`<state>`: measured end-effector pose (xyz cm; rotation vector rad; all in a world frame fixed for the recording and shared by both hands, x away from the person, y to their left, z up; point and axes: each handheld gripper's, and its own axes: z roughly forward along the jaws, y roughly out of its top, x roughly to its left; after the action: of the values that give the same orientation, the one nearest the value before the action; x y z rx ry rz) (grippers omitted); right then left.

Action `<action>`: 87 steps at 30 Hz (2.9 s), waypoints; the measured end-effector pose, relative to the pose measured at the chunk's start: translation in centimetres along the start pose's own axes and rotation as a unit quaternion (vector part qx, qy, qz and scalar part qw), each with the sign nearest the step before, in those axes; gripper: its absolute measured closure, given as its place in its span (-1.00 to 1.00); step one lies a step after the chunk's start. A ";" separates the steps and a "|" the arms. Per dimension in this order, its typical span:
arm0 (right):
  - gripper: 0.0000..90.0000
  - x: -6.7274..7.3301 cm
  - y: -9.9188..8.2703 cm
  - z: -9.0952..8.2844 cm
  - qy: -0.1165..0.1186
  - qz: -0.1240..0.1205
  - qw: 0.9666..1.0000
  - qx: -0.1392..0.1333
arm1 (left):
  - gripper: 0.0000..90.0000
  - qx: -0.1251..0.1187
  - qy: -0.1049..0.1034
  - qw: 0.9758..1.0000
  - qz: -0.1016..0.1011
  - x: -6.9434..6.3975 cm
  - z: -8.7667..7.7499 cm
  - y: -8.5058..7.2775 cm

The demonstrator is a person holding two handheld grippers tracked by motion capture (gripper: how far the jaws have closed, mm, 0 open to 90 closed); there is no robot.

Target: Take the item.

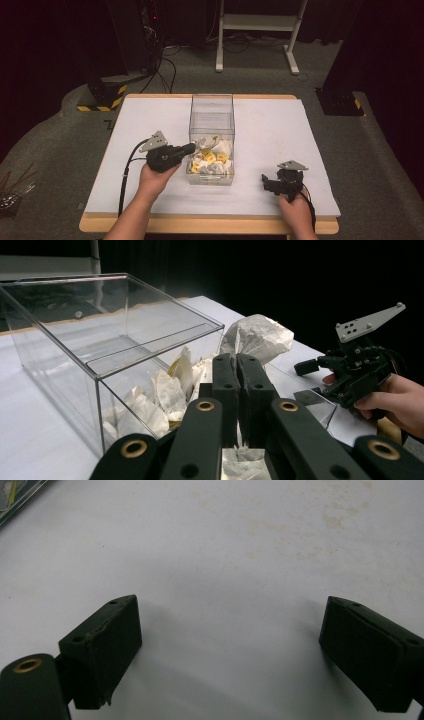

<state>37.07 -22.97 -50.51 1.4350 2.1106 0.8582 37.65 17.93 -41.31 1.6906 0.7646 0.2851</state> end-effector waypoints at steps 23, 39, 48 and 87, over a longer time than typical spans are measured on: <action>-0.78 0.0 0.0 0.0 0.000 0.000 1.000 0.000 | 0.94 -0.007 0.016 1.000 -0.007 1.1 -1.3 -0.2; -0.78 0.0 0.0 0.0 0.000 0.000 1.000 0.000 | 0.94 -0.013 0.037 0.999 -0.014 2.3 -3.2 -0.3; -0.78 0.0 0.0 0.0 0.000 0.000 1.000 0.000 | 0.94 -0.018 0.052 0.998 -0.015 3.0 -4.5 -0.3; -0.78 0.0 0.0 0.0 0.000 0.000 1.000 0.000 | 0.94 -0.037 0.106 0.993 -0.048 6.6 -9.3 -2.0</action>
<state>37.07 -22.97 -50.51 1.4354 2.1103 0.8581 36.70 29.41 -42.04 1.5642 0.9785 0.4250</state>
